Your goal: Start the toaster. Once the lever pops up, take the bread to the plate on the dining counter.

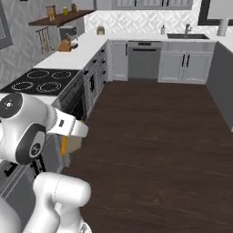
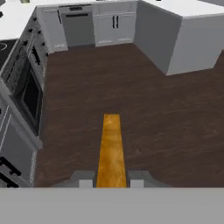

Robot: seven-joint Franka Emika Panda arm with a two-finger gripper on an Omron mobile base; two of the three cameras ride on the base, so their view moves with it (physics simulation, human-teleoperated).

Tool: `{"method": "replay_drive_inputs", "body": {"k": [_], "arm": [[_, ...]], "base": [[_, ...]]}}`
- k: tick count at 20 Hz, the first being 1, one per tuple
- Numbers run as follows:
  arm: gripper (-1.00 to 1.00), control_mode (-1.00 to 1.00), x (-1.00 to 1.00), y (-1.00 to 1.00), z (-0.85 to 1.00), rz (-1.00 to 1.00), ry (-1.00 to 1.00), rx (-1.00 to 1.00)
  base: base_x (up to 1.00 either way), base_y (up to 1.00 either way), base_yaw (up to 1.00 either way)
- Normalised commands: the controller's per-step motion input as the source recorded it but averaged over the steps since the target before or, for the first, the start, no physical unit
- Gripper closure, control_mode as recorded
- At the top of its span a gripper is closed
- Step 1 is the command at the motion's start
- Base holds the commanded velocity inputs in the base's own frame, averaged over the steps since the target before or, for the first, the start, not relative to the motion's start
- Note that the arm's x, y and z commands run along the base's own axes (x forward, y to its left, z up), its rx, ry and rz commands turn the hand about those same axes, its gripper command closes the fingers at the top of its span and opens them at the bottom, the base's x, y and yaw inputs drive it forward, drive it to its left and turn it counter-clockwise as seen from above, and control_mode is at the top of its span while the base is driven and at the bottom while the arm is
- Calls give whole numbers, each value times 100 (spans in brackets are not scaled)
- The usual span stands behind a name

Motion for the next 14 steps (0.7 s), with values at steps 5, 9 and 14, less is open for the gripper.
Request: {"method": "replay_drive_inputs", "body": {"k": [5, 9, 14], "arm": [[100, 100, 0, 0, 0, 0, 0, 0], [100, 100, 0, 0, 0, 0, 0, 0], [100, 100, 0, 0, 0, 0, 0, 0]], "base": [[81, -18, -47], [98, 0, -35], [100, 0, -36]]}}
